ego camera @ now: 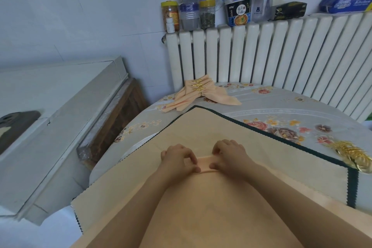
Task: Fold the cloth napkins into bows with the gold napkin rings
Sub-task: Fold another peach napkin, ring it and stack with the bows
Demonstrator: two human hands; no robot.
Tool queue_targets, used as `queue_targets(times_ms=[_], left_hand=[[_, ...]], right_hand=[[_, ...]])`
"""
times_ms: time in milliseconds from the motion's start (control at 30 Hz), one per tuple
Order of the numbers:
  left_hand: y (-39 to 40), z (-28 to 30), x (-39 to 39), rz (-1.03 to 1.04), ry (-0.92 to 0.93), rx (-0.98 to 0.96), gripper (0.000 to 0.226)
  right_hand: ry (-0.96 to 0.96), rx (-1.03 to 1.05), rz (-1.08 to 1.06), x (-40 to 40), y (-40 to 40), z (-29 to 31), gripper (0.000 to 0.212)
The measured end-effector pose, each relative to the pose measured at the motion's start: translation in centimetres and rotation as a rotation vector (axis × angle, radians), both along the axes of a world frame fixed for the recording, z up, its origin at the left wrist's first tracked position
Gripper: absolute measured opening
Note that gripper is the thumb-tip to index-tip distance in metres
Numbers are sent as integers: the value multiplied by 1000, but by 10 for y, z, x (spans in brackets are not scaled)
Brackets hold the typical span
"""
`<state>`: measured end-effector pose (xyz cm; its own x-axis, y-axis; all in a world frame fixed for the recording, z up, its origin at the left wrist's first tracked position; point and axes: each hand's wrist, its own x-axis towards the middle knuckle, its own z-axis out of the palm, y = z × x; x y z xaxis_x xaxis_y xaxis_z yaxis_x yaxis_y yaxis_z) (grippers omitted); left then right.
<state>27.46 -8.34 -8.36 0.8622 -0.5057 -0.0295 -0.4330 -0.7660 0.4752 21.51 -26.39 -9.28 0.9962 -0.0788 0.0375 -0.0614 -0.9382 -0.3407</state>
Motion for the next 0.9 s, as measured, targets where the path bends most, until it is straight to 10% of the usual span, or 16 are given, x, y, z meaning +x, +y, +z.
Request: queue_targets(times_ms=[267, 533, 700, 900], left_hand=[[-6, 18, -8, -51, -129, 227, 19], [11, 13, -44, -65, -221, 56, 4], [25, 14, -60, -43, 29, -29, 16], [35, 9, -70, 27, 217, -161, 34]], right_hand=[[-121, -170, 36, -7, 11, 10, 25], [-442, -132, 48, -42, 18, 10, 8], [-59, -44, 99, -60, 11, 11, 22], [-50, 176, -7, -71, 12, 5, 30]])
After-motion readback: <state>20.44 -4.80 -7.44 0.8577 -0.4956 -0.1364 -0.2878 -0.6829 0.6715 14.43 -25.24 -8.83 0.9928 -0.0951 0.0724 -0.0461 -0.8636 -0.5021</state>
